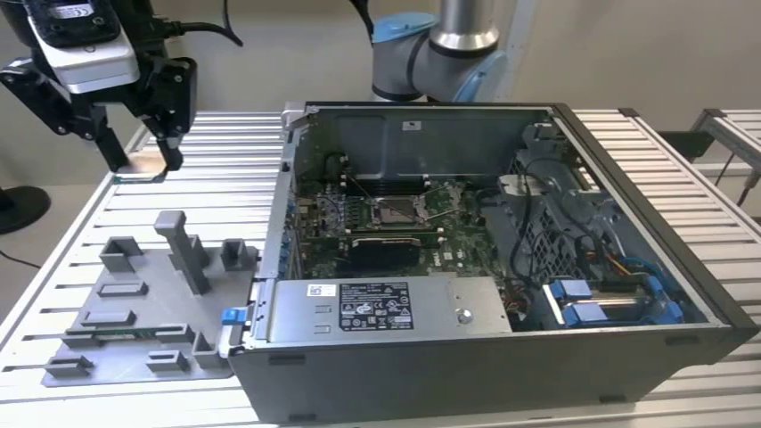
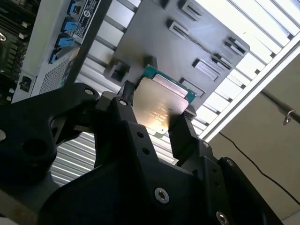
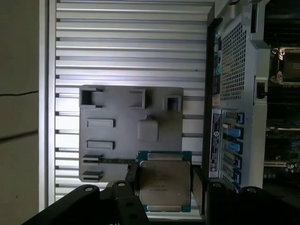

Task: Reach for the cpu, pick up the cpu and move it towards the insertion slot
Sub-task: 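Pick up the cpu and move it towards the insertion slot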

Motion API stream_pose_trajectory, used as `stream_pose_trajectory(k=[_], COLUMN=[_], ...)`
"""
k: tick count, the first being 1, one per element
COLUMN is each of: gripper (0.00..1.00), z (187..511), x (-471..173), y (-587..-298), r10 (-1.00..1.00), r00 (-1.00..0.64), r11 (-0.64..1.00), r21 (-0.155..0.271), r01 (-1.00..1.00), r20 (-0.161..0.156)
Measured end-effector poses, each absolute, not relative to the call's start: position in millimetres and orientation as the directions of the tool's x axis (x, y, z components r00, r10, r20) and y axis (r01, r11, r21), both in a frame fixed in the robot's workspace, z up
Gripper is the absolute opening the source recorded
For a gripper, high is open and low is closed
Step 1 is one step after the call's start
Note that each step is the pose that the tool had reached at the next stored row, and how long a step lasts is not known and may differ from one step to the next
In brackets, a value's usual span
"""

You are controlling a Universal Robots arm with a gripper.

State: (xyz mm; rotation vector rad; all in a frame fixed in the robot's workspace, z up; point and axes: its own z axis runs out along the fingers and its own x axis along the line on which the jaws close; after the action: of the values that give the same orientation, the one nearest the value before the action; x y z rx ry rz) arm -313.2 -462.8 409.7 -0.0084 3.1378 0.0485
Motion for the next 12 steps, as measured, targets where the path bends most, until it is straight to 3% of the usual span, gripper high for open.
stream_pose_trajectory(k=[12], gripper=[0.0], z=[410], x=[-285], y=[-463], r10=[-0.005], r00=[-1.0], r11=[1.0], r21=[0.031], r01=[-0.005], r20=[-0.001])
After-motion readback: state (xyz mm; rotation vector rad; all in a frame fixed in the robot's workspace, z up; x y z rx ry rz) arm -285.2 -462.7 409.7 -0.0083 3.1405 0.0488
